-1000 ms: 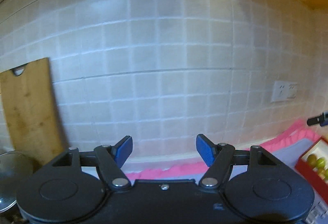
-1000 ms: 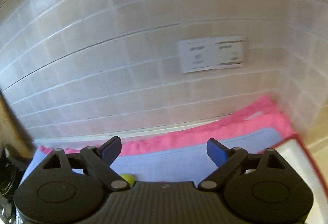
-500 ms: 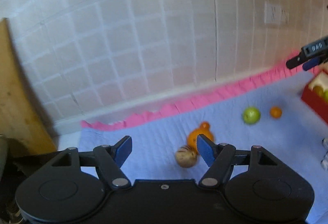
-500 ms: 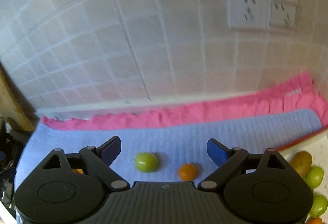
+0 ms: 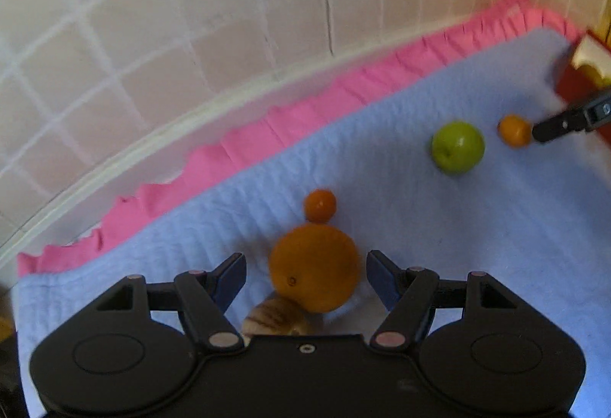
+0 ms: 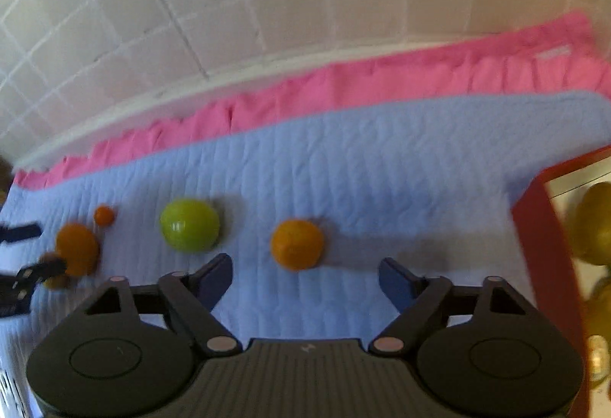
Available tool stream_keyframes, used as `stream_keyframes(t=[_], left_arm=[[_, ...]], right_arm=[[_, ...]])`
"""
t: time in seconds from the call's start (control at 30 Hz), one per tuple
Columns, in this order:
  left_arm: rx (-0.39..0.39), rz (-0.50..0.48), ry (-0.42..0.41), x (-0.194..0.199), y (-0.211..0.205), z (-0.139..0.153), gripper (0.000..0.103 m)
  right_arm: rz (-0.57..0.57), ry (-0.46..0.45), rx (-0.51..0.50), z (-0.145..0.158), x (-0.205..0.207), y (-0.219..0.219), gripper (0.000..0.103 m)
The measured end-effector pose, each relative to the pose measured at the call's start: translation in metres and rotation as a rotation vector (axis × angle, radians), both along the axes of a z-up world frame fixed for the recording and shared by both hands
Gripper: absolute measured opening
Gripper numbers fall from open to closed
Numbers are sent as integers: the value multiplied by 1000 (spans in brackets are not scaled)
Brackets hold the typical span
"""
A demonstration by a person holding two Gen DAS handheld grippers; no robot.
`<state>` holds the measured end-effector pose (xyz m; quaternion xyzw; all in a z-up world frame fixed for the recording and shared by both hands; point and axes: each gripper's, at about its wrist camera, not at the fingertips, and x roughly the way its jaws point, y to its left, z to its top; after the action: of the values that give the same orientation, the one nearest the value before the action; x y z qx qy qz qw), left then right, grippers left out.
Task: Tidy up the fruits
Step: 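Grasp the large orange with the left tool while the right tool grasps a mandarin, then carry both fruits into the red box and open both tools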
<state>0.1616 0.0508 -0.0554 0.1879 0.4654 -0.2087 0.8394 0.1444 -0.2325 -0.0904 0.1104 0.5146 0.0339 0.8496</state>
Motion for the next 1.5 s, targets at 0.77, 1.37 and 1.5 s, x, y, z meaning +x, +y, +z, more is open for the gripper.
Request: stream_keyframes(t=[0.77, 1.37, 1.5], left_arm=[[-21, 15, 2, 15, -9, -16, 68], [-224, -150, -186, -27, -112, 102, 68], [-254, -246, -197, -36, -167, 110, 68]], right_arm=[[63, -50, -83, -19, 14, 17, 38], [-150, -261, -81, 69, -104, -68, 38], [-251, -266, -79, 75, -142, -109, 38]])
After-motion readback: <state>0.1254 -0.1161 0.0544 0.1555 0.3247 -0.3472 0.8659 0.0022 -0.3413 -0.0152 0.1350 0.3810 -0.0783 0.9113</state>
